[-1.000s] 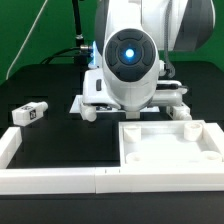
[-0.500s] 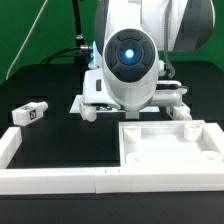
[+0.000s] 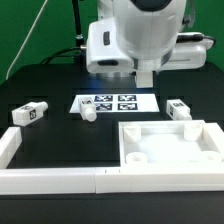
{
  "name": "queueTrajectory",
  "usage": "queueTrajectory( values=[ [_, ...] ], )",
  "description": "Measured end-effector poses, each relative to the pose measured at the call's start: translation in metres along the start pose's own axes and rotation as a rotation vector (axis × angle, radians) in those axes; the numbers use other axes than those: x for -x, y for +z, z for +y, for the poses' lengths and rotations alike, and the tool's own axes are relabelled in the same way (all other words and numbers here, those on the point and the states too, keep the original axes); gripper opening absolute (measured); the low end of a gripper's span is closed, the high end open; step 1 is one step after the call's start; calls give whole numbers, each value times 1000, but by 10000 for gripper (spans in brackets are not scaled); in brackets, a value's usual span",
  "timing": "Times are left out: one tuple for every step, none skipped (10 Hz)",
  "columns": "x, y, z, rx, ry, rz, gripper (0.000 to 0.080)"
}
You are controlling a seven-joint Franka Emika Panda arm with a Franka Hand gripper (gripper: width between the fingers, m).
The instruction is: Assemble one leg
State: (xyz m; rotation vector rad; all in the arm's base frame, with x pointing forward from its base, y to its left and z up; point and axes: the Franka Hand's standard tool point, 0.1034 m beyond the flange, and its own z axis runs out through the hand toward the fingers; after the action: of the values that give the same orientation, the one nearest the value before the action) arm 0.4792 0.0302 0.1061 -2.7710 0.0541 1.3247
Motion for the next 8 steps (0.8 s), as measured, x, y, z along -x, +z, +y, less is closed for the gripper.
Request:
queueTrajectory(
  values=[
    [-4, 1, 1, -1, -1, 75, 284],
    [-4, 1, 1, -3, -1, 138, 284],
    [-15, -5, -5, 1, -10, 222, 284],
    [-31, -16, -18, 9, -36, 317, 284],
    [-42, -36, -30, 14, -73, 396, 284],
    [-54, -61, -40, 20, -111, 504, 284],
    [-57, -69, -49, 22, -126, 534, 284],
    [-62, -83, -61, 41, -141, 635, 284]
  ],
)
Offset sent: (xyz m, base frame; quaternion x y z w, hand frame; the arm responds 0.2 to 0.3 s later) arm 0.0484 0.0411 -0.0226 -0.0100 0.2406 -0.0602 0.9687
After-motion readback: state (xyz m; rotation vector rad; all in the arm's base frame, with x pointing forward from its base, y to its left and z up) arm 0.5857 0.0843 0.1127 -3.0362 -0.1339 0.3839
